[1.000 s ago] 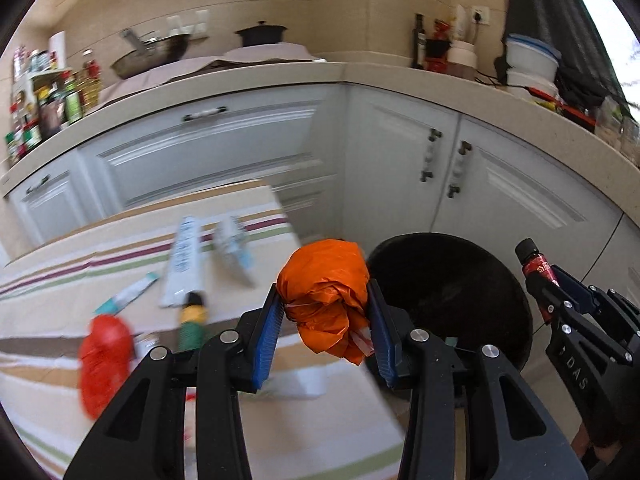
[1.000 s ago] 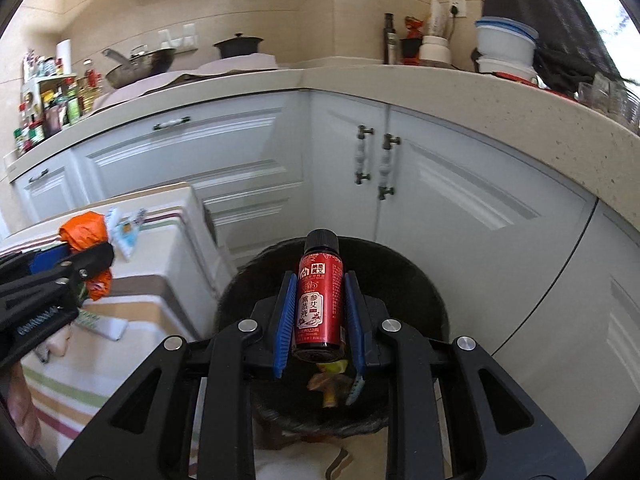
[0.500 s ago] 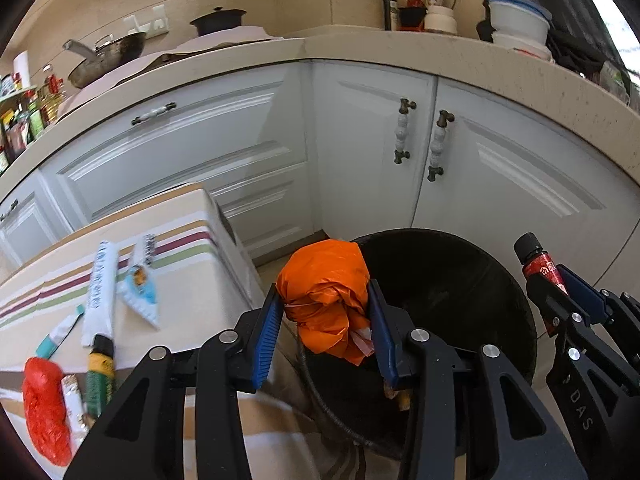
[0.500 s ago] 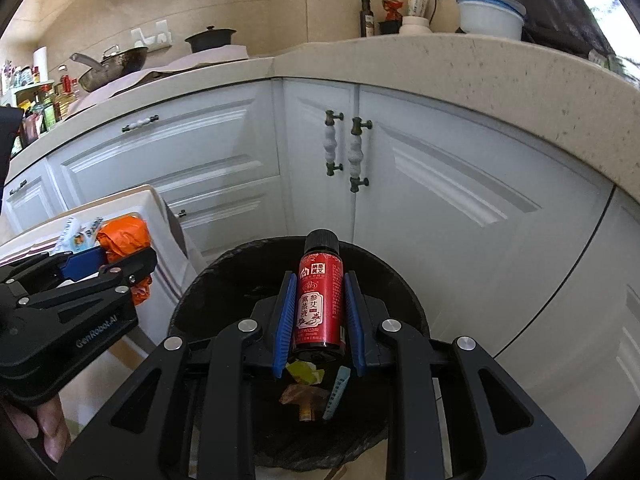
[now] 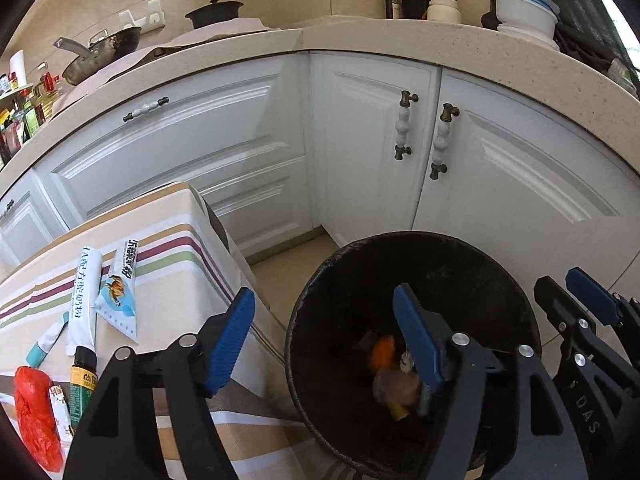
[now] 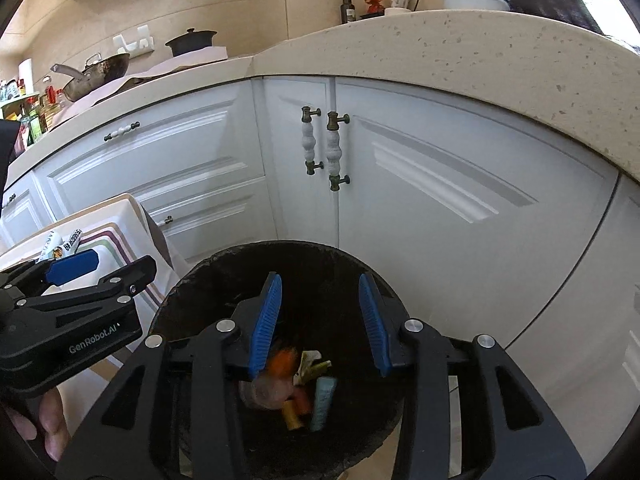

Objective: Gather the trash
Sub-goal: 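Carry both items over the bin and open both grippers to drop them, then move both grippers back over the table toward the remaining trash, then close the right gripper on the white pill bottle while left gripper grasps red bag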

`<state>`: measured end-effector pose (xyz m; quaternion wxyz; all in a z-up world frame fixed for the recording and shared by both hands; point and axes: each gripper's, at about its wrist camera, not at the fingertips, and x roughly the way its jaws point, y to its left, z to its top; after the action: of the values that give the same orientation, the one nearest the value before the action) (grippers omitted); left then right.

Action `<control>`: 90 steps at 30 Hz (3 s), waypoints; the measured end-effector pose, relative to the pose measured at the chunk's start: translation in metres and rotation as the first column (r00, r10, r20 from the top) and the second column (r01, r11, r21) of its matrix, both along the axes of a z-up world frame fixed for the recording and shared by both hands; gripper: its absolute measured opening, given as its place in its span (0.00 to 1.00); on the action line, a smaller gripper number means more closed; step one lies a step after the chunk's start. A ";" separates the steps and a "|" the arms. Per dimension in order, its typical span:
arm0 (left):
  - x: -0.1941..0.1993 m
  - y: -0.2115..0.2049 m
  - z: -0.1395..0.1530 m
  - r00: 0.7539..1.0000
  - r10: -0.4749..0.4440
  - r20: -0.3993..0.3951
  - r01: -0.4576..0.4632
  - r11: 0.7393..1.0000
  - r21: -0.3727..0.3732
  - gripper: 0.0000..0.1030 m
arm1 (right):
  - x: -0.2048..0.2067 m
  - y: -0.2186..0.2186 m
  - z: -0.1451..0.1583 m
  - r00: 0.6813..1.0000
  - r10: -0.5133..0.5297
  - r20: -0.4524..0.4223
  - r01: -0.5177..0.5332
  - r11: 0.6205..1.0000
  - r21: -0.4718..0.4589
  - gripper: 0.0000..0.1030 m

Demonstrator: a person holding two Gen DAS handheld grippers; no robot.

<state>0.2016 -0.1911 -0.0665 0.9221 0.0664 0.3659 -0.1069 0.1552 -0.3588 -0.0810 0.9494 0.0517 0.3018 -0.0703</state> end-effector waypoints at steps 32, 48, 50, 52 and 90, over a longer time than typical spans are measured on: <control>-0.106 0.198 0.026 0.949 0.306 0.074 -0.309 0.950 0.038 0.71 | -0.054 0.175 0.021 0.941 0.339 -0.002 -0.339 0.941 0.028 0.38; -0.135 0.297 0.012 0.876 0.479 0.052 -0.481 0.876 0.022 0.71 | -0.066 0.268 0.017 0.863 0.500 -0.074 -0.501 0.865 0.005 0.38; -0.137 0.305 0.010 0.870 0.491 0.047 -0.493 0.870 0.018 0.71 | -0.066 0.274 0.014 0.858 0.505 -0.091 -0.507 0.862 0.004 0.38; -0.138 0.311 0.009 0.866 0.499 0.041 -0.500 0.866 0.013 0.71 | -0.065 0.279 0.012 0.857 0.505 -0.107 -0.507 0.862 0.003 0.38; -0.119 0.266 0.008 0.925 0.380 0.002 -0.379 0.924 -0.050 0.73 | -0.050 0.238 0.029 0.905 0.422 -0.051 -0.424 0.905 -0.036 0.25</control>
<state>0.0827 0.0744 -0.0587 0.9289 -0.0277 0.3635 0.0650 0.1050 -0.1206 -0.0523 0.9365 -0.0382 0.3239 0.1290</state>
